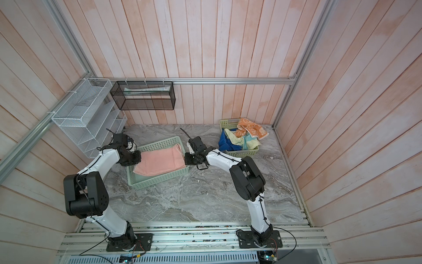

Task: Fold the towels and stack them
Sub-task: 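Release the pink towel and move right gripper to the blue towel in basket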

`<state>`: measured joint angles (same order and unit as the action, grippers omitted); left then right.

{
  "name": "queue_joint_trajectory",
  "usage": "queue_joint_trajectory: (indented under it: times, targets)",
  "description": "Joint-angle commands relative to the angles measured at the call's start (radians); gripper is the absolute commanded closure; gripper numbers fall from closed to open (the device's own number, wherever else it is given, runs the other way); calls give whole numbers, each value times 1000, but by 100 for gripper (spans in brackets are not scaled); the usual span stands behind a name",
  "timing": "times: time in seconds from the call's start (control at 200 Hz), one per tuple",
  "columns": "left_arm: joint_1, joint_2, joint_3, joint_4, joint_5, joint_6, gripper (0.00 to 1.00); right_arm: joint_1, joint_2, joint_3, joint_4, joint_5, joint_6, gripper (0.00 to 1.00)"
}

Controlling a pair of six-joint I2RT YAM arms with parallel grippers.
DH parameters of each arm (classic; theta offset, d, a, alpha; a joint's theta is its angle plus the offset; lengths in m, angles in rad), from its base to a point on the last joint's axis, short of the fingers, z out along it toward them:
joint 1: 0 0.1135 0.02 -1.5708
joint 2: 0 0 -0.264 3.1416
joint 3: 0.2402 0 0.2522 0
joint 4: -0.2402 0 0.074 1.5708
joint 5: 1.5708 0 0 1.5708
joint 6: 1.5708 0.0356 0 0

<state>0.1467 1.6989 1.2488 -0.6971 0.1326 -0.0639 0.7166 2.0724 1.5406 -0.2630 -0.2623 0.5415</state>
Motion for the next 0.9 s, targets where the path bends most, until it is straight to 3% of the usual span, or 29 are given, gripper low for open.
queue_joint_trajectory:
  times: [0.0,0.11,0.185,0.29,0.41,0.555,0.74,0.895]
  targets:
    - [7,-34,-11,21,-7,-7,100,-2,28,22,-10,73,-21,100]
    - [7,-45,11,-16,-25,-8,97,0,21,22,-7,77,-21,98]
    - [7,-68,24,-44,-77,-49,81,1,17,22,-3,73,-21,92]
    - [7,-106,53,-104,-179,-81,58,3,10,34,-3,64,-26,74]
    - [7,-173,69,-117,-232,-92,53,3,-10,81,-30,72,-53,62]
    - [-9,-233,93,-109,-148,-104,54,-1,-29,185,-106,112,-116,58]
    - [-215,-269,74,-28,-52,-149,58,-71,-78,268,-186,194,-203,56]
    - [-469,-208,57,90,24,-224,59,-241,-120,240,-249,255,-265,54]
